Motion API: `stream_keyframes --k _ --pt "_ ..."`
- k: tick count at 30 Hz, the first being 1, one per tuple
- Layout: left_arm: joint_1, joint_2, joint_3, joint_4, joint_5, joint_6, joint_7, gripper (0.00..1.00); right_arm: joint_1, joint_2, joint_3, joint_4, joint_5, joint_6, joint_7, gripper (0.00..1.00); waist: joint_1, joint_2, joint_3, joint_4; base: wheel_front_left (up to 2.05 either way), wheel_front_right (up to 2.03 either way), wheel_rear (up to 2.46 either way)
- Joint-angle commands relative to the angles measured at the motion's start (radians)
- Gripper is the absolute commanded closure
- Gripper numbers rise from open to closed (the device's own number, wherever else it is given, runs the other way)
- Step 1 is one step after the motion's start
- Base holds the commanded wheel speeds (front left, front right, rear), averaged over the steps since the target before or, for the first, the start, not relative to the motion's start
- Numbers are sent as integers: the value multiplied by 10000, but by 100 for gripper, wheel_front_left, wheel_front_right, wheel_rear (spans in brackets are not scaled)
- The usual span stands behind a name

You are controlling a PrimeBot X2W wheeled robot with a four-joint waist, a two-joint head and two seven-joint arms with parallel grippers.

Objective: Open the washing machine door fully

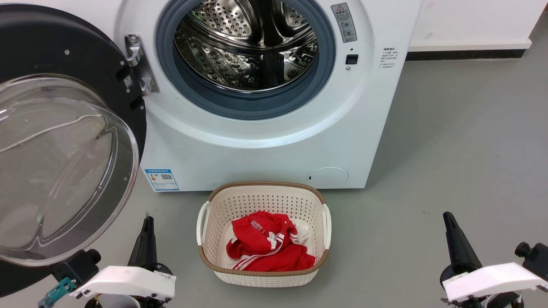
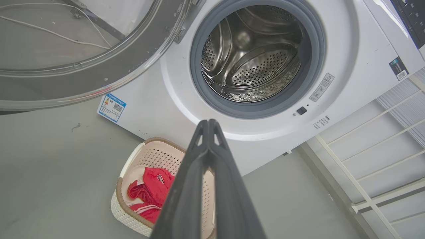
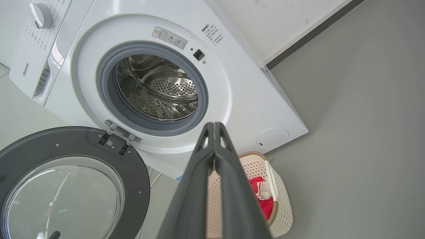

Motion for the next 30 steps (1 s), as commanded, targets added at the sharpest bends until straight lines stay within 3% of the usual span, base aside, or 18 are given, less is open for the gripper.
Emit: stream_keyframes --k 1,30 --pt "-283 30 66 -82 -342 -60 76 100 -347 -82 -25 -58 373 -1 29 100 0 0 -1 1 0 0 0" --pt "-562 -33 337 219 -3987 -303 958 100 -745 -111 -232 428 3872 -1 584 100 0 0 -14 5 0 0 0"
